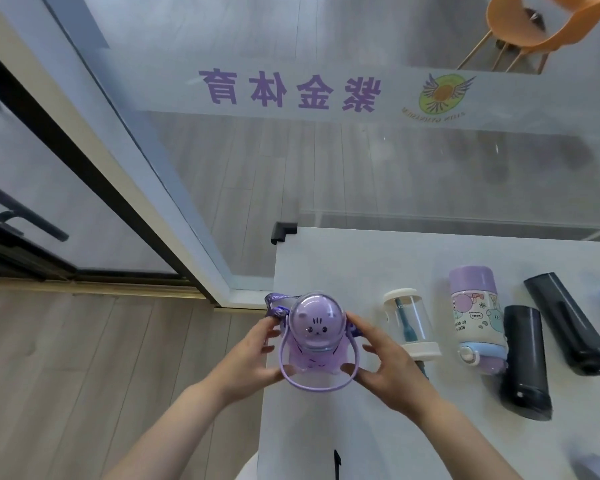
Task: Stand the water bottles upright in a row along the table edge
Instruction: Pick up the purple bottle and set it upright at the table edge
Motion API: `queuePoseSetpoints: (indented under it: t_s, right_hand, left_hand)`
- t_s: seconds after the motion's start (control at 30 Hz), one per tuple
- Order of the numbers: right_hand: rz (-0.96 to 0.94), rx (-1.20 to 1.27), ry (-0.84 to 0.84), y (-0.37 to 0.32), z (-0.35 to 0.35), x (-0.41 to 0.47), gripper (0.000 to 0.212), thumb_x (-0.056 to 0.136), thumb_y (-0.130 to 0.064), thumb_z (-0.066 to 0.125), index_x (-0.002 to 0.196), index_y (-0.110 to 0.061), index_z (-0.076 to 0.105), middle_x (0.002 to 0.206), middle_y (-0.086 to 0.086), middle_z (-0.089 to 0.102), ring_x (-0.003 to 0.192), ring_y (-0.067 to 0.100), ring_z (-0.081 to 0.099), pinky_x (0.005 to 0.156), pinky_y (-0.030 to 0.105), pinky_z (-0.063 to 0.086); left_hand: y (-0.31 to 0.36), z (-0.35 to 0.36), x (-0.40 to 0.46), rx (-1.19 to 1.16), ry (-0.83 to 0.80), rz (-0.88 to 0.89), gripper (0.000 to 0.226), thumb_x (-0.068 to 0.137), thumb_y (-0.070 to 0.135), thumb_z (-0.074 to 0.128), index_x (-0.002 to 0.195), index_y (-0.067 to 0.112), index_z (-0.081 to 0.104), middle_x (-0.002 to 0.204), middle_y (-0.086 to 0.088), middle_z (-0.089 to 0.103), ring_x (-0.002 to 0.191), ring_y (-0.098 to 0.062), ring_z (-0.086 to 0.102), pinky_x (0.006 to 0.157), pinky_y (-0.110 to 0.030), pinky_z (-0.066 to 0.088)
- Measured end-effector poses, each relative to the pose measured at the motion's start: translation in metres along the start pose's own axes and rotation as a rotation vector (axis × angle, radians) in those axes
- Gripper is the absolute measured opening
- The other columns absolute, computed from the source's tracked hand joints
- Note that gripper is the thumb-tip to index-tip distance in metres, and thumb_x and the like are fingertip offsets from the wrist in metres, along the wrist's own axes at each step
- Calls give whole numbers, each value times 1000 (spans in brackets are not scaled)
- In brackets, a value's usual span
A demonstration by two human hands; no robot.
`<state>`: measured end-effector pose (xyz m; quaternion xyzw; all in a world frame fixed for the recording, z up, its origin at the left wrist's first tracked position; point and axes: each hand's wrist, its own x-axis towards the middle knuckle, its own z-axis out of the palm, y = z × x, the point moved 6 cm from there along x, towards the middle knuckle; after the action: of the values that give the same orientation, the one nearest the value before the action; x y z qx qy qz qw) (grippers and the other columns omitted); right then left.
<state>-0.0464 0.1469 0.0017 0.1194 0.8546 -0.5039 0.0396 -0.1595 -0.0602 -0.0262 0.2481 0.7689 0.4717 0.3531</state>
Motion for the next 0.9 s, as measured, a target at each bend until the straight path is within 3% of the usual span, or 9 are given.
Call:
queuePoseSetpoints:
  t_s: [0.13,0.23,0.33,0.43,0.6,0.73,0.9]
  right_hand:
    - [-3,-62,-36,-3,-6,1,74,75,-52,73,139,-50,35,123,-31,54,118,-2,51,95,14,41]
    - [25,-23,-58,-5,-10,2,65,77,-56,69,136,-53,40,122,-34,55,114,-6,54,90,9,44]
    - [121,138,-61,-1,-10,2,40,79,-63,61,117,-52,58,106,-22,69,99,-3,65,82,20,52]
    - [213,282,30,9,-4,1,41,79,-69,57,91,-31,70,81,-6,73,78,13,68,77,40,58]
    - [320,419,161,15,2,2,40,73,-63,61,80,-25,73,70,-4,69,71,19,69,68,34,60]
    - [295,436,117,14,10,2,11,89,-40,63,91,-33,71,90,-4,74,83,19,72,79,40,59]
    - [271,425,197,11,9,15,15,93,-27,60,98,-38,68,96,-5,73,86,16,72,85,42,57]
  left_hand:
    - [3,-6,-8,-21,15,31,85,76,41,79,143,46,27,140,24,46,127,-3,50,102,-26,46]
    - [6,-4,-5,-95,-36,3,68,83,44,72,141,48,37,138,19,53,127,-6,52,102,-29,47]
    - [4,-4,0,-175,-35,-45,53,83,62,61,131,41,51,124,15,63,117,-6,58,100,-34,48]
    - [0,1,6,-206,23,-93,44,85,64,52,119,37,57,107,5,65,101,-16,60,96,-43,47]
    - [4,6,15,-243,172,-122,21,87,50,53,106,43,60,97,19,67,88,-1,64,85,-36,47]
    - [5,8,14,-339,179,-121,22,90,39,52,111,46,58,109,16,66,101,-8,64,90,-44,52]
    - [9,4,21,-380,178,-88,41,87,40,59,127,40,51,134,7,57,129,-14,51,109,-47,42]
